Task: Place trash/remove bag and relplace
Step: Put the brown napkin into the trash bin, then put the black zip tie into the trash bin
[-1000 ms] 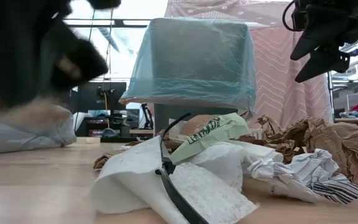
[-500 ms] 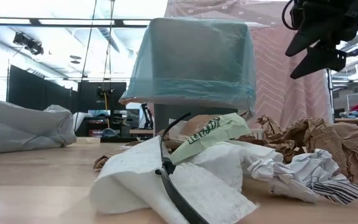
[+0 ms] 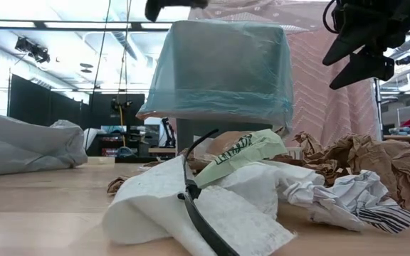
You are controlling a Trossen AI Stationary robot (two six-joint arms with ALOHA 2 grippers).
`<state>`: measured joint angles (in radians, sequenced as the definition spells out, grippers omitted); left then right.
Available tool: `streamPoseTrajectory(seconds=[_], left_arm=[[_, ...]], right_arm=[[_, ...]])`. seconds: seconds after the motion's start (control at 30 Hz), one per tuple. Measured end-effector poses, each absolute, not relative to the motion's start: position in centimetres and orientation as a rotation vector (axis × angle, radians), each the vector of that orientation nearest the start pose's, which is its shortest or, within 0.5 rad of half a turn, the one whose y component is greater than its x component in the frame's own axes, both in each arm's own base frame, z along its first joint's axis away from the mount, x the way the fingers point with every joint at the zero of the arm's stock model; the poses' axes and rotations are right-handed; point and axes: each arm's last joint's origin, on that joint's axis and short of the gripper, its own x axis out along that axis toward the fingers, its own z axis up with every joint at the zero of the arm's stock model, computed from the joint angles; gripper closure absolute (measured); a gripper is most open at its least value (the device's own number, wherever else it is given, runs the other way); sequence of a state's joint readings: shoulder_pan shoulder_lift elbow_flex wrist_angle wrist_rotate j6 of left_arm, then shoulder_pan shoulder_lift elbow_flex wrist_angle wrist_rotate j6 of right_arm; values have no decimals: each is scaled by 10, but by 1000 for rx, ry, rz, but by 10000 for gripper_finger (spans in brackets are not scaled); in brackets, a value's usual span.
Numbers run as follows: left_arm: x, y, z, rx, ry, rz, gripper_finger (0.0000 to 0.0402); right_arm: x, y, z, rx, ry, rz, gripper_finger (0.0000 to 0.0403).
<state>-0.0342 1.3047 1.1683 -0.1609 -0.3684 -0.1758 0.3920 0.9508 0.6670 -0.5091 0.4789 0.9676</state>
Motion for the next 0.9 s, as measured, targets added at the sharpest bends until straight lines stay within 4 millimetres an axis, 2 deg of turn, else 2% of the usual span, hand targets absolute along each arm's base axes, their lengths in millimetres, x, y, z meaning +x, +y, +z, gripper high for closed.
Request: streamPoseTrajectory(seconds=[0.23, 0.37, 0.47, 0.57, 0.63, 0.7, 0.9], left_arm=[[298, 5, 351, -110, 303, 186, 282], [299, 3, 356, -224, 252, 146, 262], [296, -6, 372, -304, 247, 30, 258], [289, -26, 382, -305, 320, -76, 262], [287, -43, 376, -299, 396, -113, 265], [284, -57, 361, -337, 504, -101, 266], [275, -90, 317, -569, 677, 97, 266]], right_arm=[[175, 58, 241, 592, 603, -411, 124], [176, 58, 241, 594, 599, -409, 124], [176, 58, 241, 595, 599, -409, 126], [176, 58, 241, 595, 598, -408, 126], [176, 58, 241, 595, 598, -408, 124], [176, 58, 241, 595, 598, -408, 124], [176, 58, 241, 599, 597, -409, 126]])
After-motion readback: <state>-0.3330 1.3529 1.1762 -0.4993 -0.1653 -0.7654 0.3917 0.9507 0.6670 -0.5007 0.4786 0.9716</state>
